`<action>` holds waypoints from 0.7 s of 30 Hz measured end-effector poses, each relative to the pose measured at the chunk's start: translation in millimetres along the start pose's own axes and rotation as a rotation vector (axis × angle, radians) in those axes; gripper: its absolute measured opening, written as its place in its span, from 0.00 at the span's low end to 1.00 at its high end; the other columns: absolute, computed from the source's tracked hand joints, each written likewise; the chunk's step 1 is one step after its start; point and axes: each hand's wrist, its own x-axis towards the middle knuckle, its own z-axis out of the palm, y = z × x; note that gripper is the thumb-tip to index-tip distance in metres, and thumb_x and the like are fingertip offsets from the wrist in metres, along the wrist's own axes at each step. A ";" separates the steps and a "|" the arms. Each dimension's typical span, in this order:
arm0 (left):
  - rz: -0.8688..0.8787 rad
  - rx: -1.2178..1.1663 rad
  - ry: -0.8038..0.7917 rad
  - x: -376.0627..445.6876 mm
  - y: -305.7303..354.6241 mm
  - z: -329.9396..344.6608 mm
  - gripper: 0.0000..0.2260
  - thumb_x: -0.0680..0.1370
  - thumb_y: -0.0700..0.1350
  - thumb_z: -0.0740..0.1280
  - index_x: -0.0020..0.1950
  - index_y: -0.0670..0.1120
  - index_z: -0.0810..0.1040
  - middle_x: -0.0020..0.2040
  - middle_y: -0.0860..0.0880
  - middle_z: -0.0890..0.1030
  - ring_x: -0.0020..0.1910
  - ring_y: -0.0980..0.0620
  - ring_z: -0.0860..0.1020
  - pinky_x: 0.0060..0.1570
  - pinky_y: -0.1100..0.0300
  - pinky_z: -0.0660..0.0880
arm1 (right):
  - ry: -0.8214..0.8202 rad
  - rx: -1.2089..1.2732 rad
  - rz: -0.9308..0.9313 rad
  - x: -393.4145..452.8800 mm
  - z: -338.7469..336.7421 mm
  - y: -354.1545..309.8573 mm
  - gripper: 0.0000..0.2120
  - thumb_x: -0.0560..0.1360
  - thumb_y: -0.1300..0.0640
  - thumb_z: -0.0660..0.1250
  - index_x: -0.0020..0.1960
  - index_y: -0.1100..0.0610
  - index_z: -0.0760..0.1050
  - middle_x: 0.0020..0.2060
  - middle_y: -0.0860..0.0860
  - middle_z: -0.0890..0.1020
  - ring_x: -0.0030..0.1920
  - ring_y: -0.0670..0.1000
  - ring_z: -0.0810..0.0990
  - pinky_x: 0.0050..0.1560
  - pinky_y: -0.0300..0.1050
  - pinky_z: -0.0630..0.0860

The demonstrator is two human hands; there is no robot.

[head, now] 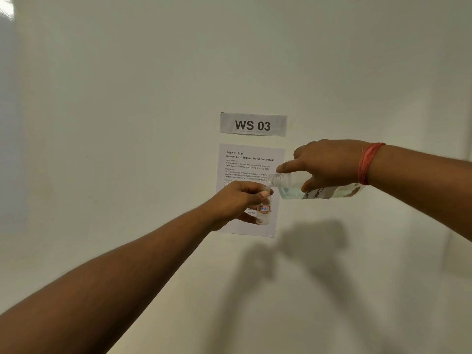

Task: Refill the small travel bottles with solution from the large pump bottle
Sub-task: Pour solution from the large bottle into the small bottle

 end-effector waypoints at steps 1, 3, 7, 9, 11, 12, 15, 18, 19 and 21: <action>0.001 0.001 0.000 0.2 -0.1 0.0 0.08 0.82 0.42 0.68 0.58 0.43 0.84 0.59 0.42 0.84 0.57 0.43 0.84 0.46 0.50 0.84 | -0.003 -0.003 0.000 0.2 -0.7 -0.3 0.33 0.76 0.42 0.66 0.77 0.39 0.56 0.47 0.46 0.69 0.45 0.48 0.68 0.45 0.43 0.68; 0.002 0.007 0.003 0.3 -0.8 -0.3 0.08 0.82 0.42 0.68 0.58 0.43 0.84 0.59 0.44 0.84 0.56 0.45 0.84 0.45 0.51 0.84 | -0.010 -0.002 0.001 0.6 -1.5 -1.3 0.33 0.76 0.42 0.66 0.77 0.39 0.56 0.47 0.46 0.69 0.45 0.49 0.69 0.46 0.43 0.70; 0.002 0.011 0.007 1.2 -1.8 -0.8 0.09 0.82 0.43 0.68 0.60 0.43 0.84 0.58 0.43 0.84 0.57 0.45 0.84 0.45 0.52 0.84 | -0.005 -0.007 -0.003 1.4 -1.1 -0.5 0.33 0.76 0.42 0.66 0.77 0.39 0.56 0.53 0.48 0.74 0.46 0.48 0.68 0.46 0.43 0.69; -0.001 0.005 0.006 1.5 -2.5 -1.1 0.09 0.82 0.43 0.68 0.59 0.43 0.84 0.58 0.43 0.84 0.57 0.44 0.84 0.45 0.51 0.84 | -0.006 -0.014 -0.005 2.0 -1.0 -0.7 0.33 0.76 0.42 0.66 0.77 0.39 0.56 0.52 0.48 0.74 0.45 0.48 0.68 0.45 0.42 0.67; -0.004 -0.002 0.006 1.9 -2.8 -1.3 0.08 0.82 0.43 0.68 0.59 0.44 0.84 0.58 0.42 0.84 0.57 0.44 0.84 0.45 0.51 0.84 | -0.013 -0.017 -0.005 2.6 -1.1 -1.5 0.33 0.76 0.42 0.67 0.77 0.39 0.56 0.50 0.47 0.73 0.45 0.48 0.68 0.44 0.42 0.67; -0.005 -0.004 0.006 2.1 -3.1 -1.3 0.08 0.82 0.43 0.68 0.58 0.44 0.84 0.58 0.43 0.85 0.57 0.44 0.84 0.44 0.51 0.84 | -0.016 -0.020 -0.005 2.8 -1.2 -2.0 0.33 0.76 0.42 0.67 0.77 0.39 0.56 0.49 0.47 0.72 0.45 0.48 0.68 0.44 0.42 0.67; -0.010 -0.005 0.008 2.8 -5.0 -0.8 0.08 0.82 0.43 0.68 0.58 0.44 0.85 0.58 0.44 0.85 0.55 0.46 0.85 0.44 0.52 0.84 | -0.019 -0.033 -0.004 3.2 -1.4 -3.1 0.33 0.76 0.42 0.67 0.77 0.39 0.56 0.48 0.46 0.70 0.44 0.48 0.68 0.44 0.42 0.67; -0.006 -0.013 0.004 3.0 -6.2 0.0 0.07 0.82 0.42 0.68 0.56 0.46 0.85 0.56 0.46 0.86 0.54 0.47 0.85 0.43 0.53 0.84 | -0.020 -0.042 -0.012 3.3 -1.7 -3.8 0.33 0.76 0.43 0.67 0.77 0.40 0.56 0.48 0.47 0.70 0.45 0.48 0.68 0.44 0.42 0.66; -0.005 -0.012 0.003 3.1 -6.4 0.0 0.07 0.82 0.42 0.68 0.56 0.46 0.85 0.56 0.47 0.86 0.54 0.47 0.85 0.43 0.53 0.84 | -0.022 -0.042 -0.013 3.1 -2.0 -3.7 0.33 0.77 0.43 0.66 0.77 0.40 0.56 0.49 0.47 0.71 0.45 0.48 0.68 0.44 0.41 0.66; -0.006 -0.009 0.003 3.4 -6.8 -0.3 0.07 0.82 0.42 0.68 0.57 0.45 0.85 0.56 0.47 0.86 0.54 0.47 0.85 0.45 0.51 0.84 | -0.027 -0.049 -0.015 3.0 -2.5 -3.4 0.33 0.77 0.43 0.66 0.77 0.40 0.55 0.52 0.48 0.74 0.45 0.48 0.68 0.45 0.41 0.66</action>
